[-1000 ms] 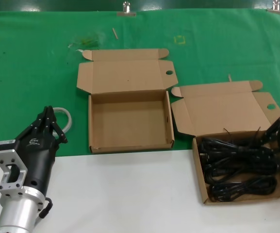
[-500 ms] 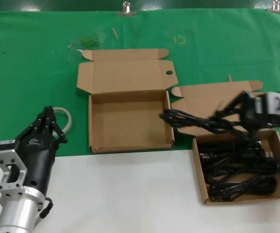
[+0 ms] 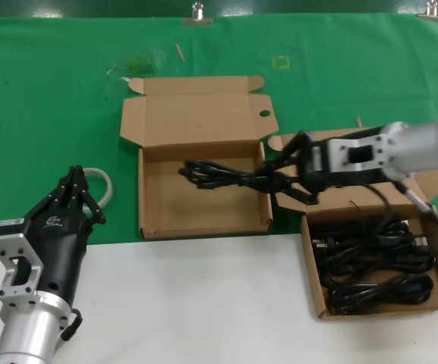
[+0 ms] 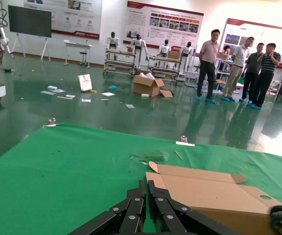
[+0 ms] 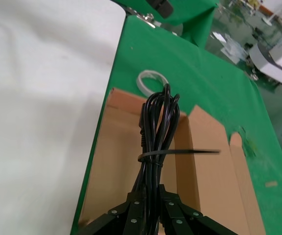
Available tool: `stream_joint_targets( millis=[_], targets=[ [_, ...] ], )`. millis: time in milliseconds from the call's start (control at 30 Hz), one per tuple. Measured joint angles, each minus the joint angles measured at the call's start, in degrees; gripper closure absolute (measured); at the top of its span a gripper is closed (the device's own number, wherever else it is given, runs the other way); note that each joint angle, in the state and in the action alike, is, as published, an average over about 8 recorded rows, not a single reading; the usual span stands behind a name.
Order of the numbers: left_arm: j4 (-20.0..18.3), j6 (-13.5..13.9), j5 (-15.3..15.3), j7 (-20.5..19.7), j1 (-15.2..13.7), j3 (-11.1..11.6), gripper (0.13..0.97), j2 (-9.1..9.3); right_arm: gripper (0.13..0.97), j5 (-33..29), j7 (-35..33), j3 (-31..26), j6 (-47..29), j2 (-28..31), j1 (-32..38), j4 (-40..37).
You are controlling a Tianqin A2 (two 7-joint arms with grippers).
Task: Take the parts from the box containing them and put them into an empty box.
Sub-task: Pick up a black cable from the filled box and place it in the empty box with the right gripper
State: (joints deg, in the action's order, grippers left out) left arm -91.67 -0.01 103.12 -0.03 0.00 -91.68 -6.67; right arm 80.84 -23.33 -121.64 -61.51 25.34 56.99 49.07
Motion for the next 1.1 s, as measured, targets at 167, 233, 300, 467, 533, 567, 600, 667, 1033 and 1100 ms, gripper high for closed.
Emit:
stream_joint_targets(
  millis=[167,233,300,467,533,567,600,667,1033,1100],
  targets=[
    [0.0,0.0,0.0,0.0,0.0,0.0,0.941,0.0,0.921,-0.5,-2.6,-1.0,2.1,-3.9,0.8,-4.0],
    [0.0,0.0,0.0,0.0,0.0,0.0,0.941,0.0,0.921,-0.6,-3.8,-1.3,2.8,-5.1,1.0,-5.7],
    [0.0,0.0,0.0,0.0,0.0,0.0,0.941,0.0,0.921,-0.6,-5.2,-1.5,3.4,-6.3,1.1,-7.6],
    [0.0,0.0,0.0,0.0,0.0,0.0,0.941,0.0,0.921,-0.3,-9.7,-1.3,5.0,-9.0,2.3,-14.2],
    [0.0,0.0,0.0,0.0,0.0,0.0,0.941,0.0,0.921,0.0,-11.7,-0.9,5.6,-10.0,3.0,-17.4],
    [0.0,0.0,0.0,0.0,0.0,0.0,0.941,0.0,0.921,0.2,-12.8,-0.7,5.9,-10.5,3.5,-19.0],
    [0.0,0.0,0.0,0.0,0.0,0.0,0.941,0.0,0.921,0.4,-13.9,-0.4,6.3,-11.0,4.0,-20.7],
    [0.0,0.0,0.0,0.0,0.0,0.0,0.941,0.0,0.921,0.9,-16.2,0.2,7.0,-12.0,5.1,-24.0],
    [0.0,0.0,0.0,0.0,0.0,0.0,0.941,0.0,0.921,4.0,-26.0,4.5,10.5,-16.2,8.9,-35.3],
    [0.0,0.0,0.0,0.0,0.0,0.0,0.941,0.0,0.921,4.1,-26.2,4.7,10.6,-16.4,8.7,-35.3]
  ],
)
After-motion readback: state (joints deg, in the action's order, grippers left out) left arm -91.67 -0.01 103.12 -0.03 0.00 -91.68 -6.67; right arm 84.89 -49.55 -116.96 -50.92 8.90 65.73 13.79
